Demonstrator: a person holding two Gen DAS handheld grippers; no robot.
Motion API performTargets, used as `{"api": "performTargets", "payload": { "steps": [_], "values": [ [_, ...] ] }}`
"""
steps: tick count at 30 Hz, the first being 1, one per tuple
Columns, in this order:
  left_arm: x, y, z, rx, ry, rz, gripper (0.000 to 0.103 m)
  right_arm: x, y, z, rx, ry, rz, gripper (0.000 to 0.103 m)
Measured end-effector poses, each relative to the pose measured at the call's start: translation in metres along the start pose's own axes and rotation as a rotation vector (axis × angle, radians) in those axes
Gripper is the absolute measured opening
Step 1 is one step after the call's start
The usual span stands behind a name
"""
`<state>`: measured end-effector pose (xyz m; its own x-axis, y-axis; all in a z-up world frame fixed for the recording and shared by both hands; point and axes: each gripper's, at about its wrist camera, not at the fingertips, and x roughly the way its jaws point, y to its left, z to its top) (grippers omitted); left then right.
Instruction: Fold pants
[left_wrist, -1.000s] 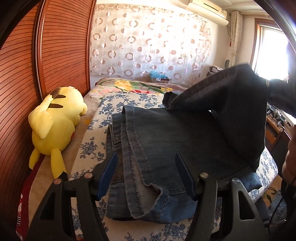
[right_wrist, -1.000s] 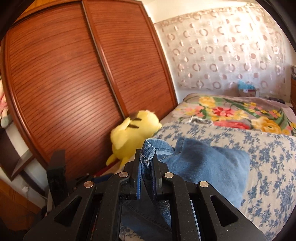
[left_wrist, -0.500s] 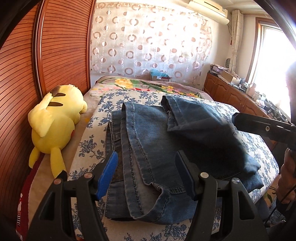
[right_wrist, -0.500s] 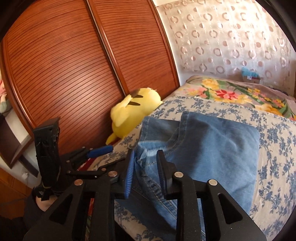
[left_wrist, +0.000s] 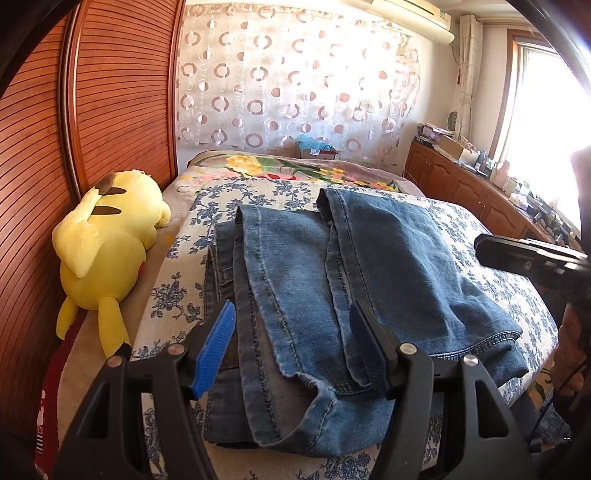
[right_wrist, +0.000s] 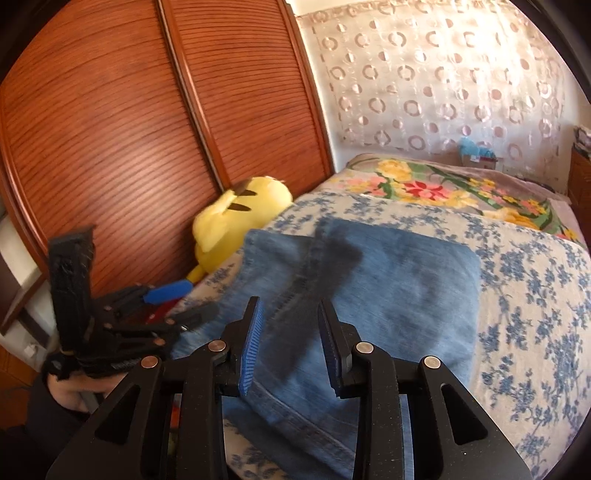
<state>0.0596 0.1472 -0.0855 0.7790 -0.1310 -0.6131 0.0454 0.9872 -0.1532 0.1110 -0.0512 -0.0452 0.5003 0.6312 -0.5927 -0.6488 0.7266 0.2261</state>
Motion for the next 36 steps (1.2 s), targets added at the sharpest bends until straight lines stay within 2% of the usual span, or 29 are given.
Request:
{"api": "performTargets", "payload": {
  "steps": [6,16,23,27,30,36],
  "values": [
    [0.004,-0.011,-0.001,0.017,0.010,-0.021,0.064,0.002,-0.026,-0.023,-0.018,0.030,-0.105,0.030],
    [0.014,-0.037,-0.013,0.066,0.041,-0.074,0.064,0.008,-0.079,-0.059,0.025,0.111,-0.208,0.035],
    [0.021,-0.044,-0.018,0.102,0.064,-0.058,0.045,0.004,-0.098,-0.064,0.026,0.092,-0.257,0.047],
    [0.016,-0.050,-0.022,0.120,0.051,-0.058,0.040,0.009,-0.105,-0.066,0.017,0.101,-0.263,0.048],
    [0.011,-0.053,-0.026,0.129,0.048,-0.089,0.037,0.013,-0.113,-0.070,0.041,0.108,-0.250,0.048],
    [0.018,-0.060,-0.032,0.158,0.089,-0.089,0.034,0.011,-0.114,-0.073,0.056,0.092,-0.240,0.048]
  ]
}}
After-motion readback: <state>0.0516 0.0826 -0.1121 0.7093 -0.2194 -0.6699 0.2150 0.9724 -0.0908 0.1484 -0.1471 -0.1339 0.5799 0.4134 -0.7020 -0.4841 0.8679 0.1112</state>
